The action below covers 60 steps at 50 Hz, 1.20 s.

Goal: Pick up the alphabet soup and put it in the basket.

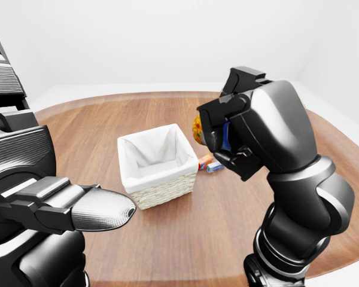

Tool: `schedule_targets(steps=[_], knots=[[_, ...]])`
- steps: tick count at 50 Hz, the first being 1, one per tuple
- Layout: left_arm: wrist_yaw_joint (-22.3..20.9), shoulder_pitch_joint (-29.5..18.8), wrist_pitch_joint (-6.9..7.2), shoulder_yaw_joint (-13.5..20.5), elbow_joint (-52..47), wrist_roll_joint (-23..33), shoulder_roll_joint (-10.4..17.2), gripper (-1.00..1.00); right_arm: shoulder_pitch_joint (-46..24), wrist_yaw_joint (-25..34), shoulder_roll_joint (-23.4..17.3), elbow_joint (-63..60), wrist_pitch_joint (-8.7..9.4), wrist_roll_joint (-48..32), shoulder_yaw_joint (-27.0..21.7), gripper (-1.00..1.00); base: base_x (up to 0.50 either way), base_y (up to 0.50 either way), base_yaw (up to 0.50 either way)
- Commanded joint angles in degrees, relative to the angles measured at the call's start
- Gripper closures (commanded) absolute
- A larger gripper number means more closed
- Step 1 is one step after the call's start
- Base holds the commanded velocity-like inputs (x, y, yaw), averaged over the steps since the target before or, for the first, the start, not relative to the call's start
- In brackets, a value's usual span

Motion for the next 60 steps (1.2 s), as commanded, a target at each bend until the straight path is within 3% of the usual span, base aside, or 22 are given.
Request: schedule_targets(steps=[1, 19, 26, 36, 40, 46, 51, 60], knots=[[-0.3, -0.2, 0.00, 0.0, 0.0, 0.3, -0.3, -1.00, -12.5, 0.0, 0.6, 0.5, 0.01, -4.9, -1.0, 0.94, 0.00, 0.00, 0.00], [-0.5, -0.1, 0.00, -0.4, 0.0, 0.7, -0.5, -1.00, -10.1, 0.0, 3.9, 3.1, 0.01, -4.1, 1.6, 0.94, 0.00, 0.00, 0.00], [-0.5, 0.3, 0.00, -0.7, 0.0, 0.8, -0.3, -1.00, -8.8, 0.0, 4.4, 11.4, 0.01, 1.7, 1.6, 0.94, 0.00, 0.00, 0.00], [-1.6, -0.1, 0.00, -0.7, 0.0, 1.9, -1.1, -1.00, -17.2, 0.0, 3.7, 30.0, 0.01, 8.0, 1.0, 0.94, 0.00, 0.00, 0.00], [-0.9, -0.3, 0.00, -1.0, 0.0, 1.3, -0.8, -1.00, -19.9, -3.0, 3.1, 36.5, 0.01, 9.6, 0.5, 0.93, 0.00, 0.00, 0.00], [-1.9, -0.2, 0.00, -1.1, 0.0, 2.4, -1.3, -1.00, -29.4, -5.3, 2.9, 46.2, 0.01, 10.7, 0.1, 0.92, 0.00, 0.00, 0.00], [-2.0, -0.6, 0.00, -1.2, 0.0, 2.7, -1.5, -1.00, -32.3, -9.7, 2.4, 54.1, 0.01, 12.3, -0.6, 0.90, 0.00, 0.00, 0.00], [-3.2, -0.1, 0.00, -1.7, 0.0, 4.0, -2.3, -1.00, -30.4, -12.8, 3.4, 61.3, 0.01, 11.5, 0.4, 0.92, 0.00, 0.00, 0.00]])
